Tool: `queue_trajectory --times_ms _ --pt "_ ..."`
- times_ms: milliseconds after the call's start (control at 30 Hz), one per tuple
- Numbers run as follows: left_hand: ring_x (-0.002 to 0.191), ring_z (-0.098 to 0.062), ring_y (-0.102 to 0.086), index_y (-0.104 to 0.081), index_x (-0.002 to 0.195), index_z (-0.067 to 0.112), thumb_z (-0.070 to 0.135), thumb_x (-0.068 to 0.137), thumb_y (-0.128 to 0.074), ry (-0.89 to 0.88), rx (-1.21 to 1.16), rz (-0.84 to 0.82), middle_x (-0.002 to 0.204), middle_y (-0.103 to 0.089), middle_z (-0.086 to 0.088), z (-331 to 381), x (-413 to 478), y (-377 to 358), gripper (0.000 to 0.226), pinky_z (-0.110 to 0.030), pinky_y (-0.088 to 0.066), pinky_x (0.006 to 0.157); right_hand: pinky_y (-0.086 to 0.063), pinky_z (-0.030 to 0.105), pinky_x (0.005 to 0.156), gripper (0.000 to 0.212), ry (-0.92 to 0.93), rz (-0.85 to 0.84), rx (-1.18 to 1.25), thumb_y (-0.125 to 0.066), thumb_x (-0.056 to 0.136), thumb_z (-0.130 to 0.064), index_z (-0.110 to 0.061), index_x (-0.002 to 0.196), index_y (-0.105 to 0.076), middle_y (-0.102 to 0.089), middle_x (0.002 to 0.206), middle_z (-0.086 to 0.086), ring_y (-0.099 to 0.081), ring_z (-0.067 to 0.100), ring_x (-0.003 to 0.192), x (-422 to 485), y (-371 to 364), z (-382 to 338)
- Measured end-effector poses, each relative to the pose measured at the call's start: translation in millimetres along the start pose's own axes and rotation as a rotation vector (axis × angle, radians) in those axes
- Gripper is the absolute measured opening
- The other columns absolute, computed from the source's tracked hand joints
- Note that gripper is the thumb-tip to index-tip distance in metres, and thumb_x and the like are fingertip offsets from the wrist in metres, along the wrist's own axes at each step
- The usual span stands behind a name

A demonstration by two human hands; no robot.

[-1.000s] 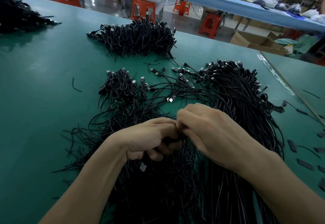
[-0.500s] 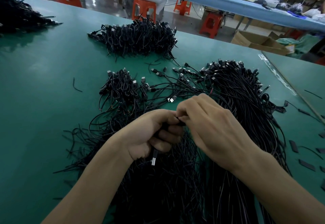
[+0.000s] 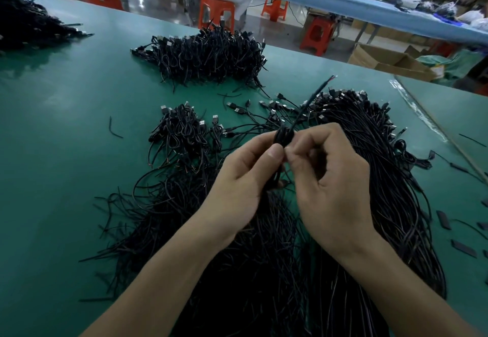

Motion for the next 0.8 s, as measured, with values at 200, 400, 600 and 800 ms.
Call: queue_trajectory --times_ms 200,400,600,800 --pt "0.092 -0.003 -0.053 -0.066 0.122 0.024 0.030 0.098 -0.054 -0.378 0.673 0.050 0.098 -0.055 0.005 35 -4 7 0.028 -0.014 -0.042 0.077 -0.050 0.024 0.067 0.029 -0.367 0.017 0.427 -0.064 0.091 0.001 -0.023 0.081 -0.051 -0.058 0.078 -0.005 -0.054 0.009 0.070 -4 -10 29" --pt "0.103 -0.015 -0.066 -0.066 0.127 0.019 0.017 0.102 -0.049 -0.314 0.529 0.046 0.111 -0.071 0.007 32 -4 8 0.030 -0.033 -0.055 0.088 -0.043 0.019 0.054 0.022 -0.618 -0.030 0.814 -0.060 0.092 0.003 -0.015 0.081 -0.053 -0.059 0.071 -0.005 -0.048 0.007 0.063 -10 -26 46" --pt "0.085 -0.035 -0.065 -0.071 0.104 0.022 0.046 0.098 -0.044 -0.332 0.416 0.087 0.092 -0.069 -0.008 37 -6 10 0.036 -0.056 -0.055 0.073 -0.045 0.016 0.057 0.025 -0.601 -0.074 0.761 -0.061 0.092 0.000 -0.017 0.077 -0.052 -0.059 0.065 -0.009 -0.049 0.004 0.061 -13 -26 42" --pt "0.076 -0.004 -0.066 -0.059 0.095 0.019 0.010 0.091 -0.071 -0.290 0.322 0.061 0.084 -0.071 0.007 29 -1 12 0.017 -0.014 -0.050 0.068 -0.045 0.012 0.058 0.033 -0.608 -0.020 0.673 -0.064 0.090 0.006 -0.016 0.072 -0.047 -0.057 0.065 -0.005 -0.053 -0.001 0.058 -17 -23 48"
Point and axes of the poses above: each hand's wrist, its own x-axis towards the middle knuckle, its own y-axis out of the back of the hand, z = x × y, the point moved 9 cm from there along x, towards the middle knuckle
